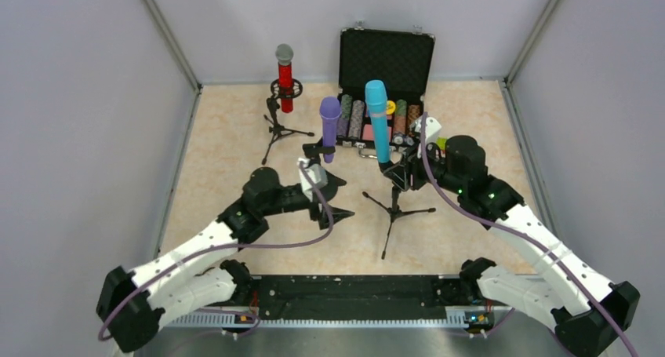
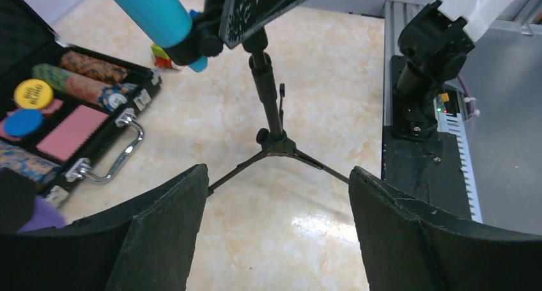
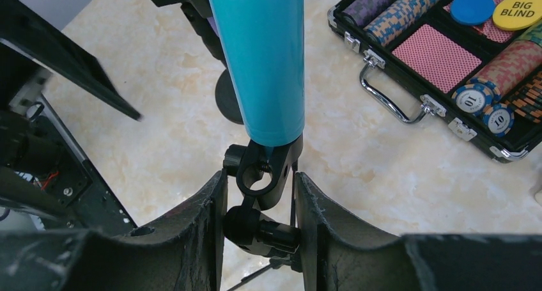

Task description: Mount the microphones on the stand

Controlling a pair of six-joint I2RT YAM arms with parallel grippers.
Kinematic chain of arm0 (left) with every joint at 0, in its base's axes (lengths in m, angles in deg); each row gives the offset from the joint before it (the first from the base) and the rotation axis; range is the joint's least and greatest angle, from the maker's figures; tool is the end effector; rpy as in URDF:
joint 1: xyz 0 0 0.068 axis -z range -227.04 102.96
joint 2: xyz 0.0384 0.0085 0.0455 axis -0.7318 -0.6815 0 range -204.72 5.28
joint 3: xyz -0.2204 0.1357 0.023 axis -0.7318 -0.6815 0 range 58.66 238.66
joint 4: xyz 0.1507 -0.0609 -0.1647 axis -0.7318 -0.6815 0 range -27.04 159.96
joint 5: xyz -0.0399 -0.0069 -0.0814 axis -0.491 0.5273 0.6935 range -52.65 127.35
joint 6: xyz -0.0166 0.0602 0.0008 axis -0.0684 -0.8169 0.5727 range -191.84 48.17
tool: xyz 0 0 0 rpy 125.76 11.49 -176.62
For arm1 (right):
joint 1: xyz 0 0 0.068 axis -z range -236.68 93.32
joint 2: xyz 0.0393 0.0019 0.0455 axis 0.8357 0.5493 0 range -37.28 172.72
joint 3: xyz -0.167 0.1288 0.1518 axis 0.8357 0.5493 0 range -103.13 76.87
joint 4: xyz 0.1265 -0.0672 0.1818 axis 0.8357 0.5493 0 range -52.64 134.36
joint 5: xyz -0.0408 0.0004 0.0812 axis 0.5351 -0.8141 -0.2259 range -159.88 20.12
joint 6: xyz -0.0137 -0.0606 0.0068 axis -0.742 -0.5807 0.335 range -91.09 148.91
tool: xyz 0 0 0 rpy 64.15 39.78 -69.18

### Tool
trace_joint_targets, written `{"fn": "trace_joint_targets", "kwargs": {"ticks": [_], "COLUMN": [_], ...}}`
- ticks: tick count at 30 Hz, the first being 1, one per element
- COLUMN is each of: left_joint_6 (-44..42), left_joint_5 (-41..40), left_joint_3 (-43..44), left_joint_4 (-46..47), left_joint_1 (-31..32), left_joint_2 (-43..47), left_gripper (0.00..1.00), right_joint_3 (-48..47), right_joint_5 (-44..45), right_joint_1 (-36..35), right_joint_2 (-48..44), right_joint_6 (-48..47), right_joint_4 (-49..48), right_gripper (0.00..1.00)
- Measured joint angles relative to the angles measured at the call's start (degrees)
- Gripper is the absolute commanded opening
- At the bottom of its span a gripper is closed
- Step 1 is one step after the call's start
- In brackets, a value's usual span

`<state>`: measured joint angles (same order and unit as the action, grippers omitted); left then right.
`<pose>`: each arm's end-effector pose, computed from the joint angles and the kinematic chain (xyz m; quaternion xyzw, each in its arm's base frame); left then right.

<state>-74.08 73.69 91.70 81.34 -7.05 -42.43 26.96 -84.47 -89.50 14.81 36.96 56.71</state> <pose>0.1231 -0.1401 0.2965 0.4486 0.5674 -0.4255 0.5439 0.1553 0.1144 0.3191 -0.2456 0.7857 0.2932 0.4863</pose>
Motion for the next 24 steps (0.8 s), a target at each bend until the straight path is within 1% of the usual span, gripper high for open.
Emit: {"fn": "trace_joint_targets", "kwargs": {"ticks": [5, 10, 14, 18, 19, 22, 24], "left_joint_6": [2.4, 5.2, 6.4, 7.1, 7.3, 7.7, 7.8], "left_joint_5": [-6.6, -11.9, -15.5, -18.9, -19.6, -21.5, -22.9], "left_joint_3": [0.0, 1.5, 3.8, 4.9, 4.9, 5.1, 5.2], "left_joint_4": [10.2, 18.8, 25.6, 32.0, 33.6, 37.6, 40.2], "left_joint_1": [6.1, 11.1, 14.7, 16.2, 16.3, 16.5, 16.6], "left_joint_2": [-14.2, -26.7, -33.8, -38.5, -39.6, -42.4, -44.3], "left_gripper": [0.78, 0.78, 0.79, 0.77, 0.75, 0.64, 0.51], "right_joint_3": [-0.5, -0.5, -0.5, -0.4, -0.4, -0.3, -0.3], "right_joint_5": [-0.1, -0.1, -0.1, 0.0, 0.0, 0.2, 0.3], "right_joint_1": [0.0, 0.0, 0.0, 0.0, 0.0, 0.0, 0.0], "right_joint_2": [-0.6, -1.0, -1.5, -2.2, -2.4, -3.0, -3.4], "right_joint_6": [0.1, 0.4, 1.0, 1.5, 1.7, 2.2, 2.6], "right_joint_4": [-0.7, -1.7, -2.7, -3.9, -4.0, -4.8, -5.3], "right_gripper": [0.00, 0.00, 0.00, 0.00, 0.00, 0.00, 0.00]}}
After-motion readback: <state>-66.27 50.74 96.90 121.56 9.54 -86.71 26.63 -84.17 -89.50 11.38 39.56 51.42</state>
